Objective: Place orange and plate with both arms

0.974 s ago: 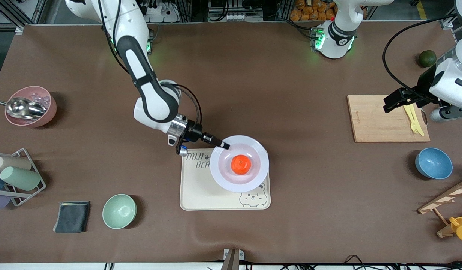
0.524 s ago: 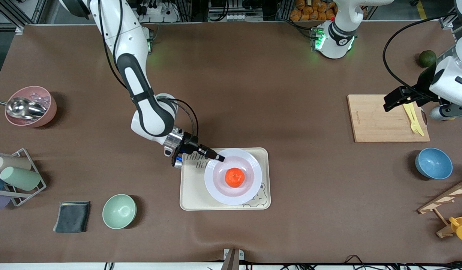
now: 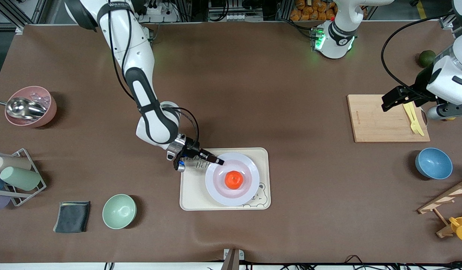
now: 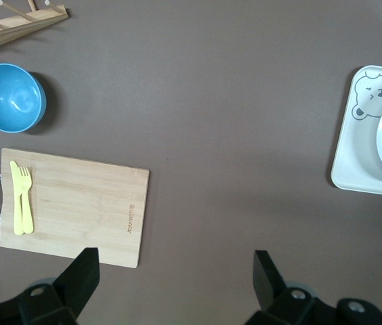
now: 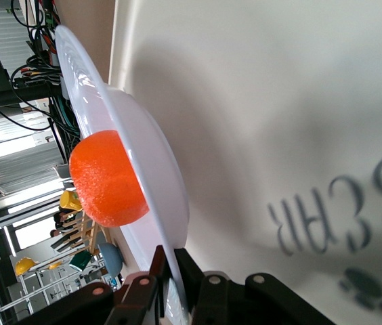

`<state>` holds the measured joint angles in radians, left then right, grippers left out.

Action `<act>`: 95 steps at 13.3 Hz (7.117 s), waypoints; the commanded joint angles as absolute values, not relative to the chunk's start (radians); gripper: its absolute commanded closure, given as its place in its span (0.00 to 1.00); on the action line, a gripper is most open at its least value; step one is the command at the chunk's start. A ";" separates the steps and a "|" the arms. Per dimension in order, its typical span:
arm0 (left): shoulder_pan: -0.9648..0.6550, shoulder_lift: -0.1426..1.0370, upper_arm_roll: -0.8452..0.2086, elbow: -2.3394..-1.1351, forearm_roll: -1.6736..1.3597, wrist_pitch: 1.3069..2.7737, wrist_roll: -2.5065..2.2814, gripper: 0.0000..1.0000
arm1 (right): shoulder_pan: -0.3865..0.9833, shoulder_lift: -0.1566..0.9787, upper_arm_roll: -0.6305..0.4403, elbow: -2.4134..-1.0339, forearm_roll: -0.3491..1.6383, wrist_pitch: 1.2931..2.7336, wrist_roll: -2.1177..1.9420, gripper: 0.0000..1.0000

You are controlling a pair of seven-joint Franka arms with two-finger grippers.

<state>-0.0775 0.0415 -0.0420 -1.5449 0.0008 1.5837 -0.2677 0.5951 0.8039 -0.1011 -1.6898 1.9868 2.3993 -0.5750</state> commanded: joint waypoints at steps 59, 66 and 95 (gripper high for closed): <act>-0.023 -0.011 -0.037 -1.555 -0.006 1.516 -0.137 0.00 | 0.072 0.422 -0.118 -1.773 0.693 1.990 -0.584 0.00; -0.029 -0.003 -0.046 -1.557 -0.006 1.520 -0.137 0.00 | 0.005 0.145 -0.120 -1.786 0.307 1.826 -0.438 0.00; -0.054 0.021 -0.046 -1.505 0.032 1.540 -0.141 0.00 | 0.008 -0.078 0.000 -1.657 -0.002 1.546 0.074 0.00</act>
